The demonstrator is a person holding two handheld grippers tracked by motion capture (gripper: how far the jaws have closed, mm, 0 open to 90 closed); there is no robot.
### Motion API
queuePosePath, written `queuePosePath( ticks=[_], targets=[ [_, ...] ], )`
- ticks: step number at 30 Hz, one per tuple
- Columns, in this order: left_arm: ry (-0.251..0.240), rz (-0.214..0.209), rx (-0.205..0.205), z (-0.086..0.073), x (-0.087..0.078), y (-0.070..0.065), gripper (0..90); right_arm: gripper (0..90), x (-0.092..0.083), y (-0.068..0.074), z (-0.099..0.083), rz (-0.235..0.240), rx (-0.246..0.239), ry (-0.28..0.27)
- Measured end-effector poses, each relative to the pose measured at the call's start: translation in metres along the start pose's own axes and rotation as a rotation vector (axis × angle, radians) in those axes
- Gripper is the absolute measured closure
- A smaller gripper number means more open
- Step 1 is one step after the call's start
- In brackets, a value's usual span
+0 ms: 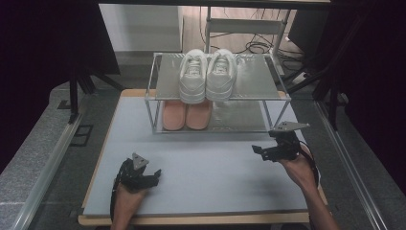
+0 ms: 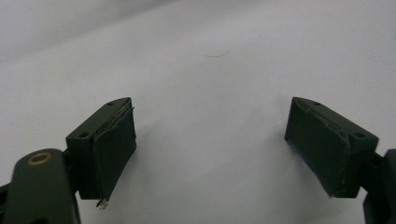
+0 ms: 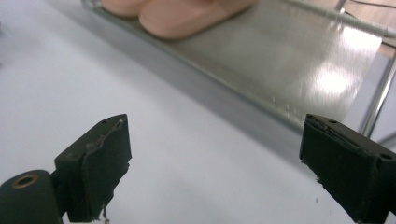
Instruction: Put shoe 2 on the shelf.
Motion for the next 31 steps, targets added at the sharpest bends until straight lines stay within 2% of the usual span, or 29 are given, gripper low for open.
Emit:
queuePosePath(
  ticks=[1,2,9,10,12,17,21,31],
  targets=[
    [0.0,0.0,0.0,0.0,0.0,0.0,16.4,8.6,0.004,-0.001,-0.009,-0.005,0.004,0.01],
    [0.0,0.0,0.0,0.0,0.0,0.0,16.4,8.6,0.004,-0.001,-0.009,-0.005,0.004,0.01],
    [0.001,0.004,0.005,0.0,0.0,0.0,16.4,8.1,0.025,-0.005,-0.042,-0.015,0.036,0.027],
    [0.001,0.004,0.005,0.0,0.0,0.0,16.4,8.1,0.025,-0.005,-0.042,-0.015,0.036,0.027],
    [0.001,0.005,0.006,0.0,0.0,0.0,16.4,8.2,0.035,-0.007,-0.056,-0.01,0.065,0.037],
    [0.001,0.003,0.005,0.0,0.0,0.0,16.4,8.5,0.054,-0.005,-0.077,-0.017,0.077,0.069],
    [0.001,0.004,0.006,0.0,0.0,0.0,16.4,8.9,0.061,0.0,-0.082,-0.041,0.051,0.088],
    [0.003,-0.006,-0.002,0.0,0.0,0.0,16.3,9.5,0.062,0.0,-0.083,-0.033,0.053,0.089]
  ],
)
Point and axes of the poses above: each handheld gripper's, and its own axes: x roughly forward along the jaws, z roughly out of its top, y roughly to its left, the point moved 4 cm from there along x, roughly forward along the jaws, and after that the axes turned 11 degrees about y, right-handed, at the moved point
